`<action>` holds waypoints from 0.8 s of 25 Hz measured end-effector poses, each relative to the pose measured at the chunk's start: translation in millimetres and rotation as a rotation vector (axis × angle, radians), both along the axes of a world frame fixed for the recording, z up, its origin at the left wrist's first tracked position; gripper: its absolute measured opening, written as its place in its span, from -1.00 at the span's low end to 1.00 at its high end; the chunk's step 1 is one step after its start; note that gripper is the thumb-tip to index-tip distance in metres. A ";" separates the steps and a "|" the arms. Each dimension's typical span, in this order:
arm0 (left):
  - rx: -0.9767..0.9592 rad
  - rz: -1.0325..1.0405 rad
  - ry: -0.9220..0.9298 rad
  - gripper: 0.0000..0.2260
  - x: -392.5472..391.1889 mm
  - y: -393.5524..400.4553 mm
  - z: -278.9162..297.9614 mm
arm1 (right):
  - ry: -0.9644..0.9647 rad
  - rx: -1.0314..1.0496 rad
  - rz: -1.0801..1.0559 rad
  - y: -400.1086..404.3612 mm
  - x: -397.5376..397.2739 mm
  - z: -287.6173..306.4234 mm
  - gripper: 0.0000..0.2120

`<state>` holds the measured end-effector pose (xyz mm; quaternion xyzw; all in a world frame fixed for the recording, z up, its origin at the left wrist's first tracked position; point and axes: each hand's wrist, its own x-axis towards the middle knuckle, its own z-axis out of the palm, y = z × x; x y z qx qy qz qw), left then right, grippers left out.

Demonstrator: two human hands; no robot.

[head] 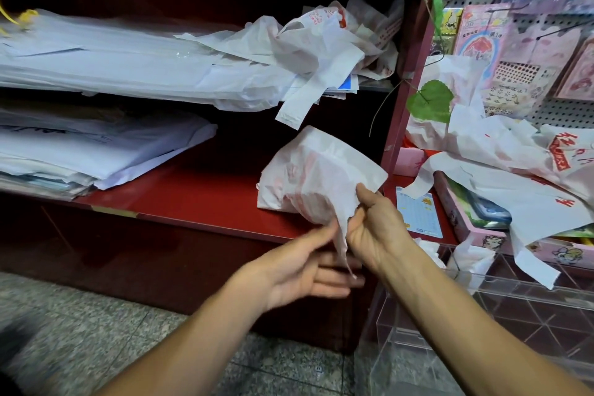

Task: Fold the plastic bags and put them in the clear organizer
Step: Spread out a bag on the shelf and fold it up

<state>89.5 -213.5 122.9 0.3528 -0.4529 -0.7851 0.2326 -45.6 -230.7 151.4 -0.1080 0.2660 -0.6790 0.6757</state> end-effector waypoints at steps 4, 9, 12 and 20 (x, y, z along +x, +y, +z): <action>-0.052 0.561 0.417 -0.44 -11.1 -13.3 11.0 | 0.143 -0.010 -0.116 3.4 -8.1 -3.8 -0.74; -0.163 0.947 0.238 -0.39 25.7 -32.8 13.5 | 0.537 0.180 -0.228 12.9 -20.7 -5.1 -0.80; -0.294 1.000 -0.122 -0.40 44.1 -41.4 4.0 | 0.878 0.279 -0.200 16.5 -29.1 -12.8 -0.68; -0.558 0.878 -0.508 -0.72 74.1 -52.0 -29.9 | 2.419 -0.349 -0.097 18.5 -44.9 -27.1 -0.50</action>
